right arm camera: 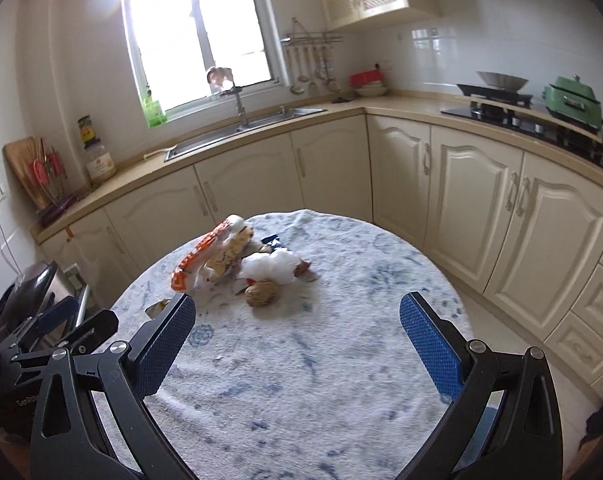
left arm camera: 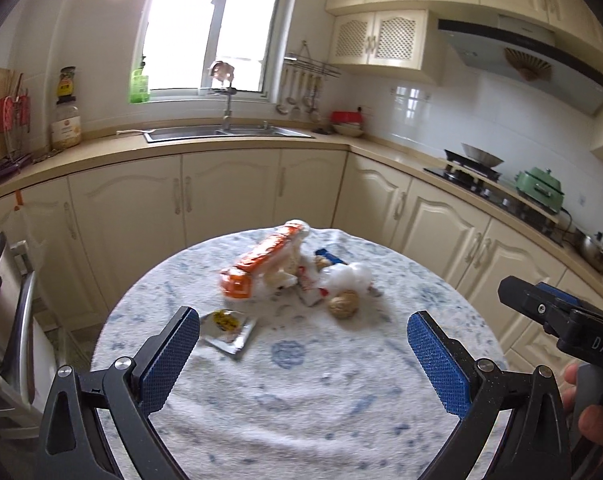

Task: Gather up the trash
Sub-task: 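Move both open tools back over the table, then grasp the yellow-label packet with the left gripper while the right gripper grasps the brown bread roll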

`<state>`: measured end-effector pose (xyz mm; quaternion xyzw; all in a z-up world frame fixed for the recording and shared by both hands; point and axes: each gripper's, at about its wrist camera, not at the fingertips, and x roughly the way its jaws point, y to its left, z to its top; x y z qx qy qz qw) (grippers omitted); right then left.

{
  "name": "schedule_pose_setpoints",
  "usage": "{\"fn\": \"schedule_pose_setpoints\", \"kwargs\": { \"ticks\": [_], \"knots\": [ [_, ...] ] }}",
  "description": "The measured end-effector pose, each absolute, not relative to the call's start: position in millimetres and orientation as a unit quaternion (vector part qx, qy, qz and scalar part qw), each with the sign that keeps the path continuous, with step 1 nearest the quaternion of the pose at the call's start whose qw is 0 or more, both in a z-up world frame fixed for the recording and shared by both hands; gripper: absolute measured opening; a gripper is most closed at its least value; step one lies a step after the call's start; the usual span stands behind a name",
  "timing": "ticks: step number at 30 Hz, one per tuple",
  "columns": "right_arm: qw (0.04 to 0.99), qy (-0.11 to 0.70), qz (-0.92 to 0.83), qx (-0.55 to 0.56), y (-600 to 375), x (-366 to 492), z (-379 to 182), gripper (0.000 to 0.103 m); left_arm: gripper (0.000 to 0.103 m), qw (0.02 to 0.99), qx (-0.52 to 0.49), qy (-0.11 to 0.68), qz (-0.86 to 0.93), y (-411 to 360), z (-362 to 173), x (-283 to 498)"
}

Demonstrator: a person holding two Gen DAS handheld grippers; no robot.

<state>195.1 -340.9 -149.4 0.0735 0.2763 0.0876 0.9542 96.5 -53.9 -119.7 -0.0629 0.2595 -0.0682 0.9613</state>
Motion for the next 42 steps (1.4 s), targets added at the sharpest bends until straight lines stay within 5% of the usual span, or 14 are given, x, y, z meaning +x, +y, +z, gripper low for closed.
{"fn": "schedule_pose_setpoints", "kwargs": {
  "ticks": [28, 32, 37, 39, 42],
  "knots": [
    [0.909, 0.404, 0.102, 0.029, -264.0, 334.4, -246.7, 0.103, 0.102, 0.914, 0.014, 0.402, -0.057, -18.3, -207.4, 292.0],
    [0.904, 0.416, 0.098, 0.025, -260.2, 348.5, -257.1, 0.101, 0.091, 0.896, -0.001, 0.438, -0.074, -17.6, -219.8, 316.8],
    [0.894, 0.434, 0.105, 0.022, -254.7, 364.9, -271.2, 0.079, 0.077, 0.898, 0.020, 0.433, -0.071, -23.3, -222.8, 331.7],
    [0.897, 0.429, 0.102, 0.016, -252.3, 366.6, -273.2, 0.070, 0.053, 0.901, 0.025, 0.426, -0.083, -27.5, -220.8, 330.7],
    [0.900, 0.424, 0.105, 0.008, -249.6, 366.5, -273.2, 0.045, 0.049, 0.901, 0.027, 0.423, -0.092, -29.4, -220.1, 334.4]
  ]
}}
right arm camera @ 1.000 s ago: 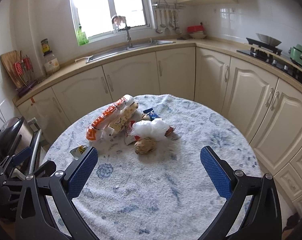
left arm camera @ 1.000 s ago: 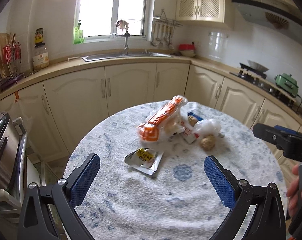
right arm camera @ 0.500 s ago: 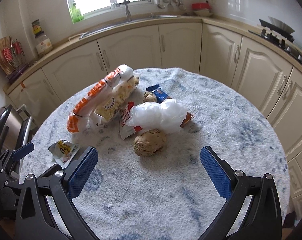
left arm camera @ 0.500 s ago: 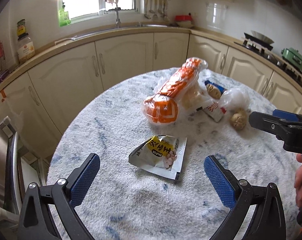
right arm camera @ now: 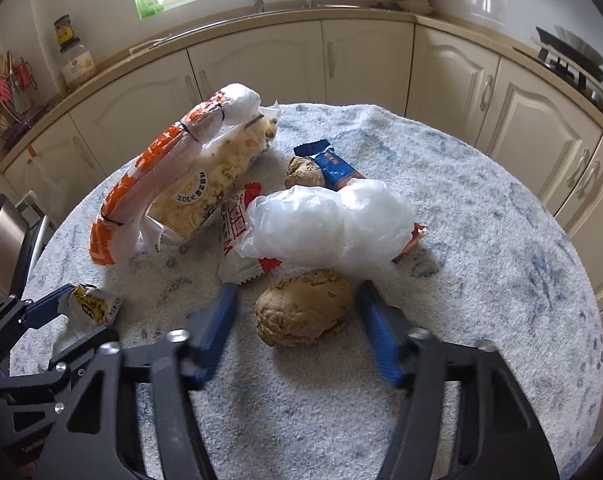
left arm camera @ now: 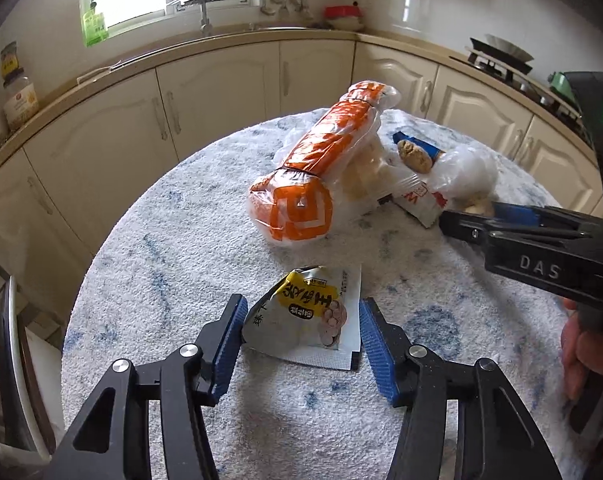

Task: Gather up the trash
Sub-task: 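Grasp the yellow-label packet with the left gripper while the right gripper grasps the brown bread roll, then carry both items to the blue bin and open both grippers over it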

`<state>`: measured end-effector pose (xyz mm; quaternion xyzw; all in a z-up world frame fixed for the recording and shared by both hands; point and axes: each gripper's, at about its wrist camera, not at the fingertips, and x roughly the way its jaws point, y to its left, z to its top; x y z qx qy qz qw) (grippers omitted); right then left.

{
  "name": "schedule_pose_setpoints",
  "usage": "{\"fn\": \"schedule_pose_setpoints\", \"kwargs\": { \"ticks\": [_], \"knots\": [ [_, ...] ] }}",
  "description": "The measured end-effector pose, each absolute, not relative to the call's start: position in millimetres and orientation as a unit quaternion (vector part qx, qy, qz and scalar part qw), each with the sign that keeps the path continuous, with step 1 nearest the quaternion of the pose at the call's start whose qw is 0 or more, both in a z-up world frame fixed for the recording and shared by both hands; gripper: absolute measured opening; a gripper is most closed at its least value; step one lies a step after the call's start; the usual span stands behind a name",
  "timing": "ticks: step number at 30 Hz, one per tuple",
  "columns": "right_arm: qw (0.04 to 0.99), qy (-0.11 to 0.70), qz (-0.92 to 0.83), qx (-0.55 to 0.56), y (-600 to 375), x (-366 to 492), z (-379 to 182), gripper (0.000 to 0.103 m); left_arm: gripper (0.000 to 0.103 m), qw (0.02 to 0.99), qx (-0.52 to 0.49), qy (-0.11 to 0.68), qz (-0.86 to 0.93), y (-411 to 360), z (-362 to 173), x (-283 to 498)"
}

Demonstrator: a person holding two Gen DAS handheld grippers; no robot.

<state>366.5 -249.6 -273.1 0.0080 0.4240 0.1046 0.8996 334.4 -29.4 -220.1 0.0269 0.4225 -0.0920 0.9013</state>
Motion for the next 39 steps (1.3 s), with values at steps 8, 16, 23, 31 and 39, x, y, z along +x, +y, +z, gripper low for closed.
{"fn": "schedule_pose_setpoints", "kwargs": {
  "ticks": [8, 16, 23, 31, 39],
  "knots": [
    [0.899, 0.421, 0.123, 0.017, -257.4, 349.1, -272.4, 0.045, 0.029, 0.899, -0.018, 0.422, -0.113, -15.9, -223.8, 325.9],
    [0.900, 0.415, 0.126, 0.039, -280.4, 324.5, -268.6, 0.045, 0.009, 0.898, -0.025, 0.421, -0.128, -21.1, -222.1, 306.9],
    [0.906, 0.403, 0.121, 0.053, -301.1, 303.8, -260.1, 0.045, 0.006, 0.903, -0.032, 0.407, -0.132, -33.1, -210.1, 287.0],
    [0.912, 0.386, 0.121, 0.071, -322.4, 276.2, -249.2, 0.045, 0.005, 0.907, -0.027, 0.394, -0.146, -49.4, -199.6, 260.8],
    [0.922, 0.363, 0.109, 0.084, -351.6, 240.2, -233.5, 0.045, 0.005, 0.912, -0.022, 0.373, -0.167, -67.3, -177.1, 229.6]
  ]
}}
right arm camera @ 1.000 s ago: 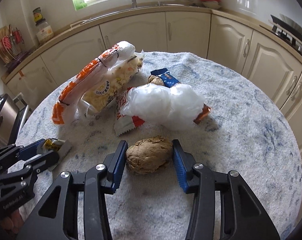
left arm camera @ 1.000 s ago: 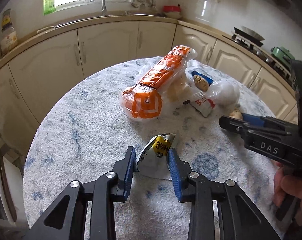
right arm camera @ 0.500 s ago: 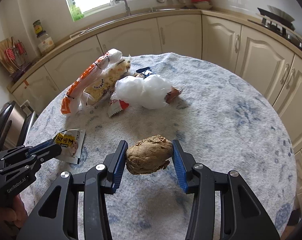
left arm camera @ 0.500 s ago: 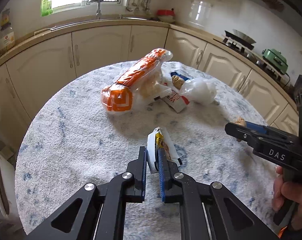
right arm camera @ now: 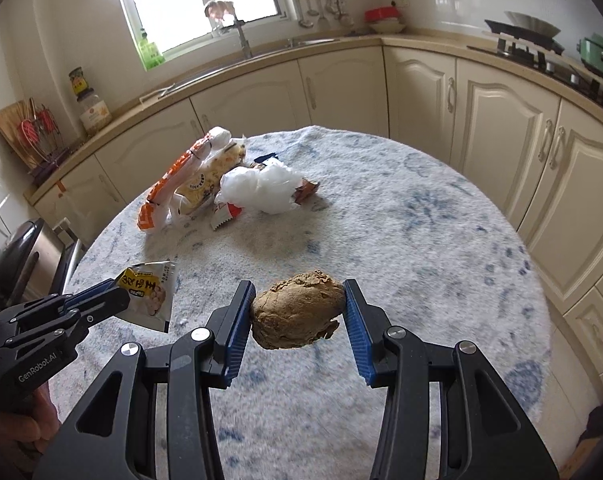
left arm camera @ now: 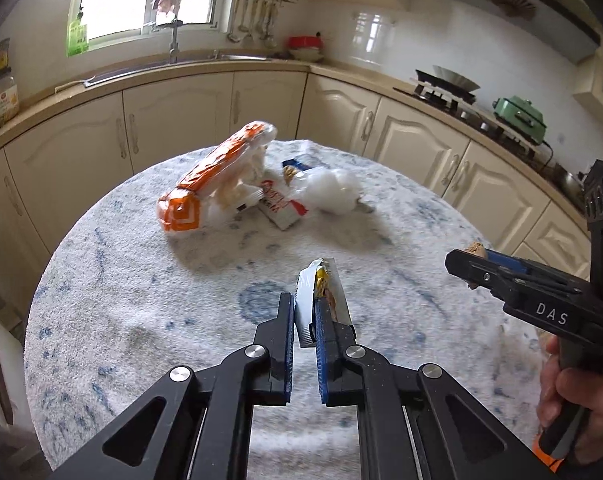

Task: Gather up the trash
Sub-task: 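Carry both items to the blue bin and open both grippers over it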

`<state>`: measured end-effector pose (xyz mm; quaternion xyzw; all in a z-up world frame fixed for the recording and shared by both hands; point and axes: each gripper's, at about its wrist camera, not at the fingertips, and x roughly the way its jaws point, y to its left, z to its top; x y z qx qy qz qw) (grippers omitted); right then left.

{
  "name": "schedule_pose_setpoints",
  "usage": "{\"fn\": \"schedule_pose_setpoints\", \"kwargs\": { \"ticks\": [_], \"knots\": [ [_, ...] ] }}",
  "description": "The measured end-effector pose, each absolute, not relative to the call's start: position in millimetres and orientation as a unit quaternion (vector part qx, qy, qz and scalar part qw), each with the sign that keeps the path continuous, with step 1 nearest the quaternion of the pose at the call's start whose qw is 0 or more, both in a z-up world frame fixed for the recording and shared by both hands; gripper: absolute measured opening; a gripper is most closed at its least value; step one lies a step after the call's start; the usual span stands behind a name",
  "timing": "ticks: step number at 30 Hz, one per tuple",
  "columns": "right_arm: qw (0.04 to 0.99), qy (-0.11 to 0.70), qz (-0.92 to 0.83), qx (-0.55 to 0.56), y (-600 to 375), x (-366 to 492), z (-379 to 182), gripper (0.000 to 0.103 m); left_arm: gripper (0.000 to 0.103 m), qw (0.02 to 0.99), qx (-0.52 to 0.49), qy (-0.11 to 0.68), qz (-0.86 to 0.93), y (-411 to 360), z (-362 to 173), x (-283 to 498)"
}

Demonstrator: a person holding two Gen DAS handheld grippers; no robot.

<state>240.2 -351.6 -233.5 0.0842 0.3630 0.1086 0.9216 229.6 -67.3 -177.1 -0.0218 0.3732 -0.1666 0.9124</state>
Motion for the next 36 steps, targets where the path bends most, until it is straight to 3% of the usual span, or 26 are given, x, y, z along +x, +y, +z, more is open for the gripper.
{"fn": "schedule_pose_setpoints", "kwargs": {
  "ticks": [19, 36],
  "knots": [
    [0.955, 0.275, 0.019, 0.109, -468.5, 137.8, -170.0, 0.045, 0.005, 0.913, -0.006, 0.293, -0.282, -156.7, -99.1, 172.0],
    [0.940, 0.273, -0.121, 0.163, -598.3, 76.5, -193.4, 0.045, 0.005, 0.866, 0.024, 0.306, -0.395, -301.2, -102.4, 180.6]
  ]
}}
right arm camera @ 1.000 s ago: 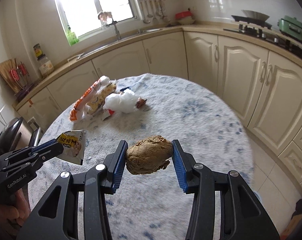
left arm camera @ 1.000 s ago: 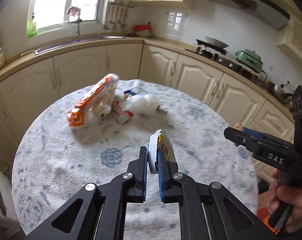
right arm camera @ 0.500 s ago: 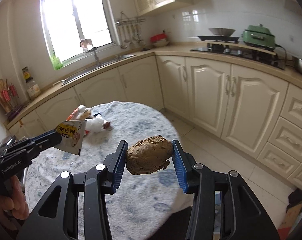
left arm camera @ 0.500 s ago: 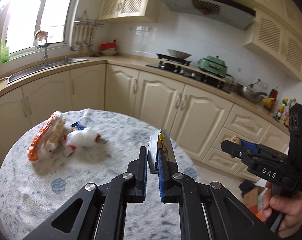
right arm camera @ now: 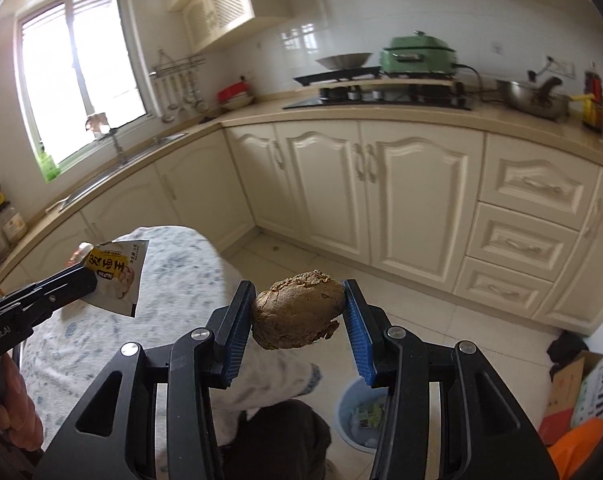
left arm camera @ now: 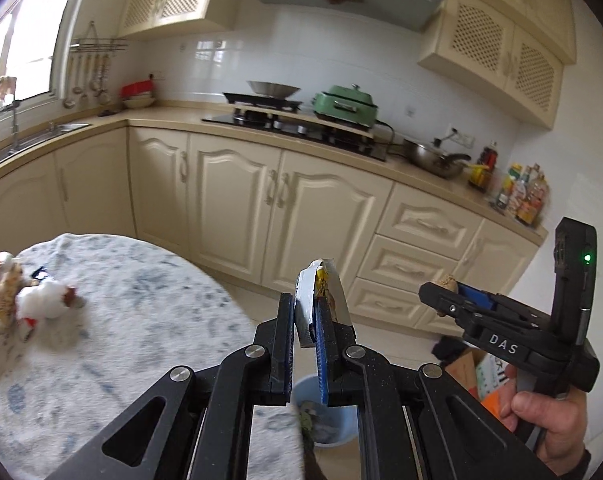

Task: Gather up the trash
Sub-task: 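Carry both items to the blue bin and open both grippers over it, then move both open tools back over the table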

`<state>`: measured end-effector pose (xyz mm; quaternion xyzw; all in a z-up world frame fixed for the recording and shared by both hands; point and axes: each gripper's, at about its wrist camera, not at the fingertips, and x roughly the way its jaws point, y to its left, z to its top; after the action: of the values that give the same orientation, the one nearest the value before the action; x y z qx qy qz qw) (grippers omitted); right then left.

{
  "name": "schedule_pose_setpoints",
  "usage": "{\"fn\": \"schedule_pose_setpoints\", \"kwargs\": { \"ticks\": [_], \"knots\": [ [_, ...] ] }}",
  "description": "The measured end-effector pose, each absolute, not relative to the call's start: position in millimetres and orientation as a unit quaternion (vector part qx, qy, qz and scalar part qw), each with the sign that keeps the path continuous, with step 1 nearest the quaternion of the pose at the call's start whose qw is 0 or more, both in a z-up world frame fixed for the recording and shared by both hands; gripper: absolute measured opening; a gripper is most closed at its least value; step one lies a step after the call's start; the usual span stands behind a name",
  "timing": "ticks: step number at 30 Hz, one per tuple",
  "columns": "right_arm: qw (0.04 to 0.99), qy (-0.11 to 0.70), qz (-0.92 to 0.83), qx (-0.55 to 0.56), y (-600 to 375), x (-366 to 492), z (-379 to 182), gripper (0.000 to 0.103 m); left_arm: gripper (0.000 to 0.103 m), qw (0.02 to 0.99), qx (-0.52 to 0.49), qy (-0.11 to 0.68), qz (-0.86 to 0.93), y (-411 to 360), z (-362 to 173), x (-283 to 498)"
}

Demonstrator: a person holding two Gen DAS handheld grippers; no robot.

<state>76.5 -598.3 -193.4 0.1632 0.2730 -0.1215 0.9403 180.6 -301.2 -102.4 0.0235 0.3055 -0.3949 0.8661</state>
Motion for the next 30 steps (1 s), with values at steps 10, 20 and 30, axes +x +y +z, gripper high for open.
{"fn": "schedule_pose_setpoints", "kwargs": {
  "ticks": [10, 20, 30],
  "knots": [
    [0.903, 0.322, -0.164, 0.231, -667.7, 74.1, -262.0, 0.045, 0.006, 0.820, 0.068, 0.376, -0.426, -413.0, -152.3, 216.6],
    [0.861, 0.365, -0.175, 0.309, -718.6, 83.6, -330.0, 0.047, 0.007, 0.778, 0.124, 0.448, -0.422, -527.8, -200.4, 275.3],
    [0.845, 0.362, -0.193, 0.341, -736.6, 76.8, -342.8, 0.100, 0.088, 0.793, 0.156, 0.453, -0.376, -589.5, -219.4, 301.2]
  ]
}}
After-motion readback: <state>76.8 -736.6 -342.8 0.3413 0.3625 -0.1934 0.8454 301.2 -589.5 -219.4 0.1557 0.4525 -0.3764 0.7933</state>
